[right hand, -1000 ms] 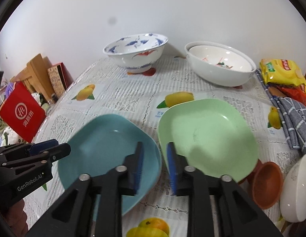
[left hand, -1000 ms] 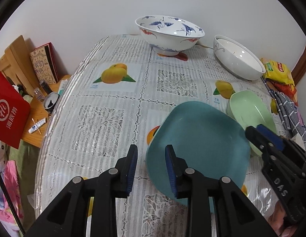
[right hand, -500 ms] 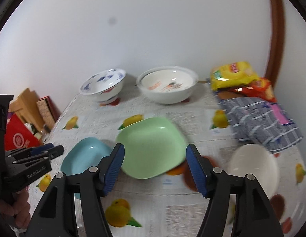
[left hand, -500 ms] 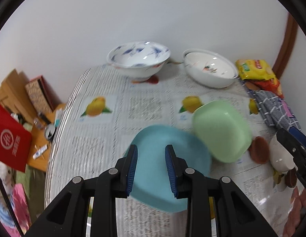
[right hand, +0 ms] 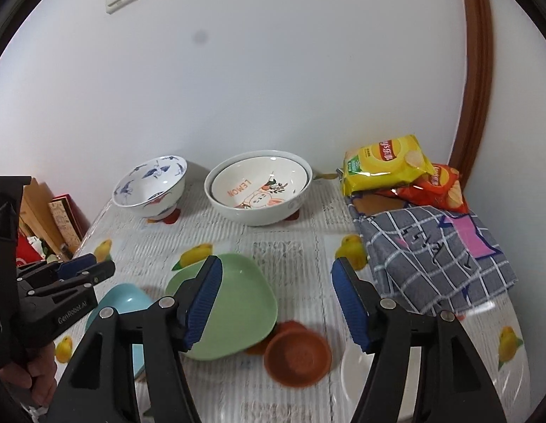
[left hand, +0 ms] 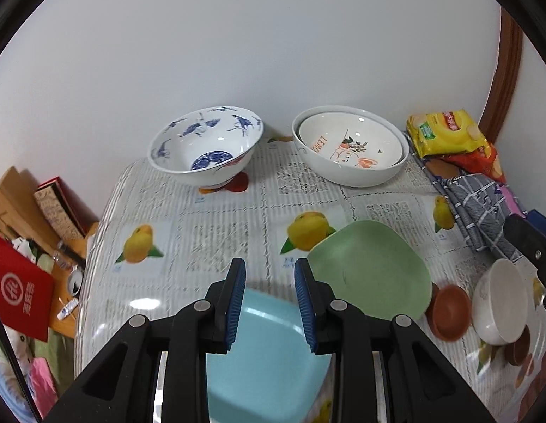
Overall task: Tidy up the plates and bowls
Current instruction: 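Grasp the green plate rim with the right gripper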
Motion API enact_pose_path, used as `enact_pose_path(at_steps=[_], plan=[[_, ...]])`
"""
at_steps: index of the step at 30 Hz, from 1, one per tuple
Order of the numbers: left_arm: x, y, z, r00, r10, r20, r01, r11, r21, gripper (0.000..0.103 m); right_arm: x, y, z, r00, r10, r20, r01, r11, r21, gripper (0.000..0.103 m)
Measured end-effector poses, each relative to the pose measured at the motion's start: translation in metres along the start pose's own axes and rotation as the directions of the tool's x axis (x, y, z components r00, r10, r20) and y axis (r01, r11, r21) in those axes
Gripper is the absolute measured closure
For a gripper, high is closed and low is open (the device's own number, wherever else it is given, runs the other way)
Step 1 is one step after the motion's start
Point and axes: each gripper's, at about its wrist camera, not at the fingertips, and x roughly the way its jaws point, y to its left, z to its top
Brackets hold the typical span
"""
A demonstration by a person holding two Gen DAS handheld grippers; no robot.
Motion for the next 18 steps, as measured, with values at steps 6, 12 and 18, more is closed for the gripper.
enact_pose_path(at_steps=[6,12,18], plan=[[0.042,-0.013,0.018,0.999,-0.015,-0.041,0.016,1.0,0.02,0.072,0.055,-0.003,0.001,0.998,0.02,-0.066,-0.018,1.0,0.021,0.039],[0.082,-0.023,0.015,0.994,-0.048,-0.096,0.051,0.998,0.032,0.072,0.097,-0.005,-0.023,0.991,0.02,-0.134,-0.016,1.0,0.026,0.039],[0.102,-0.028,0.01,0.987,-0.06,-0.148,0.068,0.996,0.05,0.072,0.115,-0.009,-0.044,0.98,0.019,-0.2,-0.012,0.999,0.031,0.046]])
